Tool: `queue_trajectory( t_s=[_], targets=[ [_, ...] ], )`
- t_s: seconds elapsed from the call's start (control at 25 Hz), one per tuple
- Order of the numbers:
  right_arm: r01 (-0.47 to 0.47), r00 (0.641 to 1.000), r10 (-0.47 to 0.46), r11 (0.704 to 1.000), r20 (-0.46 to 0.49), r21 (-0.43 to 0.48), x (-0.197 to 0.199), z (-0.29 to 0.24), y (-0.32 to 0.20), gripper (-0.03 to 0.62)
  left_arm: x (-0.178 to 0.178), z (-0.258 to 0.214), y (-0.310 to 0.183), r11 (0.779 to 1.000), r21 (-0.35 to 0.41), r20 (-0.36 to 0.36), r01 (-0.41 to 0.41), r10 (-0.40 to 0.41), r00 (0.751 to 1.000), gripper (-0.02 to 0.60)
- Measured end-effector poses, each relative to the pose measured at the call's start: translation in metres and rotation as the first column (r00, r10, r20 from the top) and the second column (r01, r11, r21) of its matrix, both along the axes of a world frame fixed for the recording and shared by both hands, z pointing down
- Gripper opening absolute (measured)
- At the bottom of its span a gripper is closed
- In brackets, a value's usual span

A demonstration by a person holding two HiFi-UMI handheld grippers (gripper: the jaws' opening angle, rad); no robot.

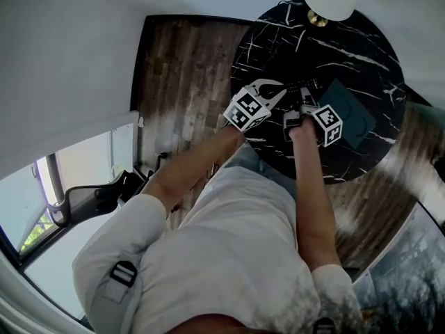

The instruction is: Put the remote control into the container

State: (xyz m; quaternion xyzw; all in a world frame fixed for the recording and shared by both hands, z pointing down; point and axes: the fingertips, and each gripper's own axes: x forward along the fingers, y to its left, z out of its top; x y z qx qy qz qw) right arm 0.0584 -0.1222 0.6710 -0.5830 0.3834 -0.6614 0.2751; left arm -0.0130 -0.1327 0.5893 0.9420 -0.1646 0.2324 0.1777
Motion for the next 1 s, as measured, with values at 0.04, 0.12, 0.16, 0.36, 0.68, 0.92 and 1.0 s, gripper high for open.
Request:
queue_trajectory(
  t_s=[0.04,0.12,0.16,0.36,0.68,0.92,1.0],
  targets=[
    [-0.011,1.000,0.011,1.000,0.005,-0.012,0.000,0.006,-0.005,0.067,0.001,0.005,-0.006,1.000,0.002,0.014,-0.006,0.006,1.000,0.006],
    [-0.031,0.999,0.032,0.999,0.014,-0.026,0.000,0.014,-0.015,0.067,0.004,0.016,-0.018,1.000,0.003,0.035,-0.014,0.014,0.999,0.006],
    [-0.044,0.999,0.045,0.999,0.016,-0.031,0.002,0.017,-0.020,0.067,0.005,0.021,-0.024,1.000,0.003,0.043,-0.018,0.018,0.999,0.006],
    [-0.132,0.991,0.135,0.985,0.021,-0.109,0.014,0.041,-0.036,0.067,0.009,0.046,-0.048,0.999,-0.011,0.085,-0.034,0.035,0.996,0.006],
    [-0.180,0.981,0.191,0.962,0.038,-0.205,0.015,0.061,-0.048,0.067,0.016,0.065,-0.061,0.998,-0.022,0.118,-0.054,0.057,0.991,0.006],
    [-0.165,0.981,0.186,0.951,0.059,-0.261,0.017,0.068,-0.049,0.068,0.016,0.064,-0.063,0.999,-0.024,0.111,-0.044,0.047,0.993,0.006],
    [-0.157,0.982,0.180,0.950,0.064,-0.272,0.017,0.069,-0.050,0.069,0.015,0.063,-0.064,0.999,-0.025,0.109,-0.039,0.041,0.993,0.006]
  ],
)
